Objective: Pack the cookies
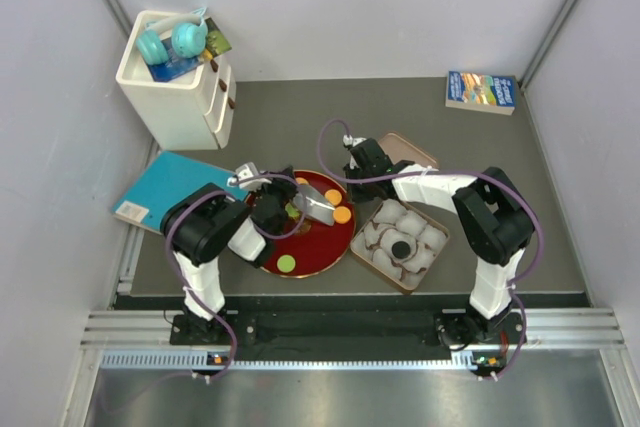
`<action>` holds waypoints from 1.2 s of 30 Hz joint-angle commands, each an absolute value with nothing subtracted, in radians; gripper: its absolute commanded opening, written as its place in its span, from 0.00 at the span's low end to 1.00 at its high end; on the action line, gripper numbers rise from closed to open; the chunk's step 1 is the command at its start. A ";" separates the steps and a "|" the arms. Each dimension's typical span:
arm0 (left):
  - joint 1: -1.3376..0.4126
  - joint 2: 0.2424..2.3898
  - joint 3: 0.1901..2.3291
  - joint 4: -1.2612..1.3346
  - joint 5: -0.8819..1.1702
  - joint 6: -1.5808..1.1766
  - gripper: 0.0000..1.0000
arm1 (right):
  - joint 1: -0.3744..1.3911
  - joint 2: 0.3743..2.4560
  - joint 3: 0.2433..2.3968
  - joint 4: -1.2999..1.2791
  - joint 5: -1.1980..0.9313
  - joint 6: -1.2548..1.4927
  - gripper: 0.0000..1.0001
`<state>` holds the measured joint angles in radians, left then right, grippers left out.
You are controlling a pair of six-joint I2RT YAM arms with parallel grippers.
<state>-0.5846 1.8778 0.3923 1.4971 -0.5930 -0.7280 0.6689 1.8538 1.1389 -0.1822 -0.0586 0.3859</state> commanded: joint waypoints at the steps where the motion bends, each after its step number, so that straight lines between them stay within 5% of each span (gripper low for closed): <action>1: -0.637 1.960 0.425 1.695 -0.581 -0.583 0.00 | 0.670 1.878 1.131 -0.124 -0.083 0.408 0.00; 23: -0.732 1.993 0.450 1.673 -0.514 -0.729 0.00 | 0.673 1.852 1.143 -0.152 -0.080 0.403 0.00; 28: -0.723 1.925 0.417 1.663 -0.534 -0.727 0.00 | 0.672 1.826 1.175 -0.202 -0.051 0.408 0.25; 36: -0.678 1.818 0.377 1.631 -0.528 -0.784 0.00 | 0.673 1.776 1.269 -0.287 -0.012 0.411 0.36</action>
